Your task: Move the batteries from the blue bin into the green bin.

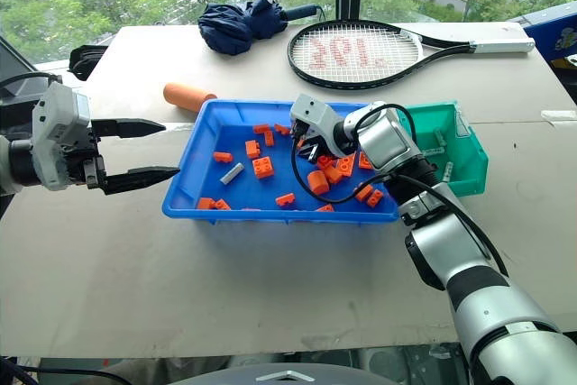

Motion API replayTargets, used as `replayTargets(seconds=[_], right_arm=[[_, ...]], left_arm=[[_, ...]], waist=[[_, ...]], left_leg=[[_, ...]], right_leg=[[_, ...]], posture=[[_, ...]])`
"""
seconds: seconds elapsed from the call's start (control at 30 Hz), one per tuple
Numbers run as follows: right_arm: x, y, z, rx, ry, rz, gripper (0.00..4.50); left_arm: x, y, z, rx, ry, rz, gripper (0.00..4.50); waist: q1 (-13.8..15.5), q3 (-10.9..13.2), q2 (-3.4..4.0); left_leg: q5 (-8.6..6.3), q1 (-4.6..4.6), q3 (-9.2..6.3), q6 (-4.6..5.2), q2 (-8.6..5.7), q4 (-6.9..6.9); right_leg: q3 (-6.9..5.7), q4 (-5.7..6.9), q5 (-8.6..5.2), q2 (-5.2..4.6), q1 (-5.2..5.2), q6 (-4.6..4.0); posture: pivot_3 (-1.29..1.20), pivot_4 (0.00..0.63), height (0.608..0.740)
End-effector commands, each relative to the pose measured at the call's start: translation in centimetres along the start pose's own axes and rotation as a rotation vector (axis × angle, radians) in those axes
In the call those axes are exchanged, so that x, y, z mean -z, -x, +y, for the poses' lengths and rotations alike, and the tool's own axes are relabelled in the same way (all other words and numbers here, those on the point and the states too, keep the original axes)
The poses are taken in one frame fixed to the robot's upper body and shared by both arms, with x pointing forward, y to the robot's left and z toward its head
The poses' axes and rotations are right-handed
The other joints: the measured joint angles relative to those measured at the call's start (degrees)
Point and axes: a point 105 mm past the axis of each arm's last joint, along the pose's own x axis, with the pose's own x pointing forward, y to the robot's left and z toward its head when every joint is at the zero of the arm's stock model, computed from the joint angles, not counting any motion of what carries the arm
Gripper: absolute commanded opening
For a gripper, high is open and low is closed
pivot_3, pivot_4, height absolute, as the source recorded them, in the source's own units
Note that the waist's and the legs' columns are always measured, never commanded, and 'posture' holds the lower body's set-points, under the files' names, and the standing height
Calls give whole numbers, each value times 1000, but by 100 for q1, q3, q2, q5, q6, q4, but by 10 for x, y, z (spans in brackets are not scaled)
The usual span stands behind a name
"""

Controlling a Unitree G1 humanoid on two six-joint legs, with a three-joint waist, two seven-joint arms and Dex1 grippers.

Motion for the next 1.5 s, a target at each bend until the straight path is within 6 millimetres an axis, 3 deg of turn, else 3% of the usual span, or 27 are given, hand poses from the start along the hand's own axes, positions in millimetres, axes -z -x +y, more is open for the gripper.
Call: replayTargets(seconds=[0.03, 0.1, 0.37, 0.47, 0.57, 0.6, 0.7, 0.8, 0.93, 1.03, 1.2, 1.33, 1.5], right_arm=[[-21, 11, -9, 72, 50, -68, 2113], [-21, 11, -12, 93, 39, -67, 3026], [6, -10, -11, 98, -56, -10, 3026], [7, -12, -14, 112, -70, -19, 2168], [8, -9, -15, 112, -59, -18, 734], [7, -7, -15, 114, -59, -24, 513], [0, 8, -19, 125, -52, -46, 519], [-4, 44, -31, 188, -54, -77, 519], [15, 77, -47, 296, -28, -16, 519], [35, 85, -49, 286, 3, 77, 1940], [3, 66, -41, 289, 14, -54, 4414], [-13, 41, -20, 173, -1, -117, 4468], [-10, 13, -14, 112, -53, -108, 4468]], left_arm=[[-9, 5, 3, -15, -44, -7, 4500], [-9, 5, 2, -12, -43, -7, 4500], [-11, 3, 2, 0, -49, -8, 4500], [-11, 3, 2, 3, -49, -8, 4500], [-12, 3, 1, 7, -49, -7, 4500], [-12, 2, 1, 8, -50, -7, 4500], [-13, 1, 1, 15, -51, -9, 4500], [-16, -1, -1, 27, -53, -25, 4500], [-21, -4, -2, 43, -54, -48, 4500], [-22, -8, -1, 55, -51, -53, 4500], [-20, -7, 2, 56, -51, -41, 4500], [-21, -5, 3, 52, -52, -36, 4500], [-19, -3, 3, 35, -47, -30, 4500]], waist=[[0, 0, 0], [0, 0, 0], [-2, 0, 0], [-4, 0, 0], [-3, 0, 0], [1, 0, 0], [6, 0, 1], [37, 1, 1], [34, 0, 0], [13, 1, 0], [-108, 1, 1], [-96, 1, 1], [-72, 1, 1]], left_leg=[[0, 0, 0, 0, 0, 0], [0, 0, 0, 0, 0, 0], [0, 0, 1, 0, 0, 0], [0, 0, 1, -1, 0, 0], [0, 0, 1, -1, 0, 0], [0, 0, 1, -1, 0, 0], [0, -1, 1, 0, 0, 0], [0, -3, -1, 0, 0, 0], [-4, -5, -1, 8, -4, 0], [-12, -2, 0, 21, -2, 0], [-12, 2, 16, 21, 10, 0], [-2, -3, 14, 4, 11, -1], [-1, -4, 14, 2, 7, -1]], right_leg=[[0, 0, 0, 0, 0, 0], [0, 0, 0, 0, 0, 0], [1, 0, 0, 0, 0, 0], [1, 0, 0, 1, -1, 0], [1, 0, 0, 0, -1, 0], [1, 0, 0, 0, 0, 0], [1, 0, 0, 0, -1, 0], [-1, -1, 0, -1, -1, 0], [-3, -4, 0, -6, 1, 1], [-2, -2, 0, -2, 1, 0], [15, 5, 1, 13, -6, -2], [13, 3, 2, 13, -10, -3], [11, 1, 2, 8, -8, -2]], posture=[[0, 150, 740], [0, 150, 740], [0, 150, 740], [0, 150, 740], [0, 150, 740], [0, 150, 740], [0, 150, 740], [0, 150, 740], [0, 150, 740], [0, 150, 740], [0, 150, 740], [0, 150, 740], [0, 150, 740]])
